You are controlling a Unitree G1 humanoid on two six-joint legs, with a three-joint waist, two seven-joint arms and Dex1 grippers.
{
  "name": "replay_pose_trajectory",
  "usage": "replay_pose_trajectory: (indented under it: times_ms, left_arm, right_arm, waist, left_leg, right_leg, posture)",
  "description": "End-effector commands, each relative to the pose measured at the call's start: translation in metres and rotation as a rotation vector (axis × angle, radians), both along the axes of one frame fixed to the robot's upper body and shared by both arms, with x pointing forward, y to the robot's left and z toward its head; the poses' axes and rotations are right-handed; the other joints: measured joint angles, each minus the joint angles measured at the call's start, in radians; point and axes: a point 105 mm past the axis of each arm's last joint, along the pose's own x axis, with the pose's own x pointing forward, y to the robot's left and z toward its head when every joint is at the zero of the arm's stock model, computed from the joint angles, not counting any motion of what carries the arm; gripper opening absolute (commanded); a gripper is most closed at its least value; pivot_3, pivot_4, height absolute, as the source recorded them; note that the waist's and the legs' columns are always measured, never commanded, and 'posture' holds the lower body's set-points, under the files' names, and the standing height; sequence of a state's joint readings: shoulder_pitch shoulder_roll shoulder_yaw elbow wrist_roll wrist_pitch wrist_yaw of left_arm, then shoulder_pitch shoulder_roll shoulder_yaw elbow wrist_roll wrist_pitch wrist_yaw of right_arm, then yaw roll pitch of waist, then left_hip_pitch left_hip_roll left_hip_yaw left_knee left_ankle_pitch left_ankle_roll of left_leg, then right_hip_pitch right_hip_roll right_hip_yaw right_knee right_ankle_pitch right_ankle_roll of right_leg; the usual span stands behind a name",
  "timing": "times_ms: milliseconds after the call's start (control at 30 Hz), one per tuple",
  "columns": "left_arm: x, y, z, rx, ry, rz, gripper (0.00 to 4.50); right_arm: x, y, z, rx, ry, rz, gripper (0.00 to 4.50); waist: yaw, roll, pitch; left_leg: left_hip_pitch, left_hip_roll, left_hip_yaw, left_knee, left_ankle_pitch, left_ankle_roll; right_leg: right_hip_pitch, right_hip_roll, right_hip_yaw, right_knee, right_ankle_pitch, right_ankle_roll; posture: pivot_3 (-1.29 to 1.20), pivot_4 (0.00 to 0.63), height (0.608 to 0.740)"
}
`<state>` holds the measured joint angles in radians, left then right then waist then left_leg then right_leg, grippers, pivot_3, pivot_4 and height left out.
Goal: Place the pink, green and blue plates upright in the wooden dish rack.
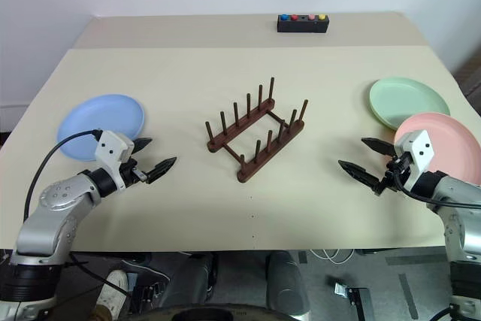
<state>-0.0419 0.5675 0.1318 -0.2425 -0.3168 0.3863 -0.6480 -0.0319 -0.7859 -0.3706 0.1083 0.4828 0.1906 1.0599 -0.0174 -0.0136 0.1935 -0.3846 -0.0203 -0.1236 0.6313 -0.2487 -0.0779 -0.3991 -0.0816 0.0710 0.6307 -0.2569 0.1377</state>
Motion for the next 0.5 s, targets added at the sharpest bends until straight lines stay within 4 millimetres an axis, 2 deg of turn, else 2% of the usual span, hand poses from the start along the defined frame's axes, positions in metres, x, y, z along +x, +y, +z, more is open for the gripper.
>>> replay_pose_trajectory:
  times_ms: [33, 267, 500]
  left_arm:
    - [0.001, -0.003, 0.011, -0.004, -0.047, -0.007, 4.50]
    - [0.001, -0.010, 0.011, -0.023, -0.054, -0.026, 4.50]
    - [-0.005, -0.012, 0.008, -0.026, -0.020, -0.070, 4.50]
  right_arm:
    - [0.004, -0.006, 0.018, -0.021, -0.063, -0.007, 4.49]
    - [0.009, -0.001, 0.026, -0.029, -0.089, 0.014, 4.49]
    - [0.003, 0.011, 0.021, -0.025, -0.085, 0.028, 4.49]
  waist:
    - [0.000, 0.000, 0.000]
    - [0.000, 0.000, 0.000]
    - [0.001, 0.000, 0.000]
  left_leg:
    - [0.000, 0.000, 0.000, 0.000, 0.000, 0.000]
    - [0.000, 0.000, 0.000, 0.000, 0.000, 0.000]
    - [0.000, 0.000, 0.000, 0.000, 0.000, 0.000]
  right_leg:
    - [0.000, 0.000, 0.000, 0.000, 0.000, 0.000]
    - [0.000, 0.000, 0.000, 0.000, 0.000, 0.000]
    - [0.000, 0.000, 0.000, 0.000, 0.000, 0.000]
  posture:
    - [0.00, 0.150, 0.740]
    - [0.00, 0.150, 0.740]
    - [0.00, 0.150, 0.740]
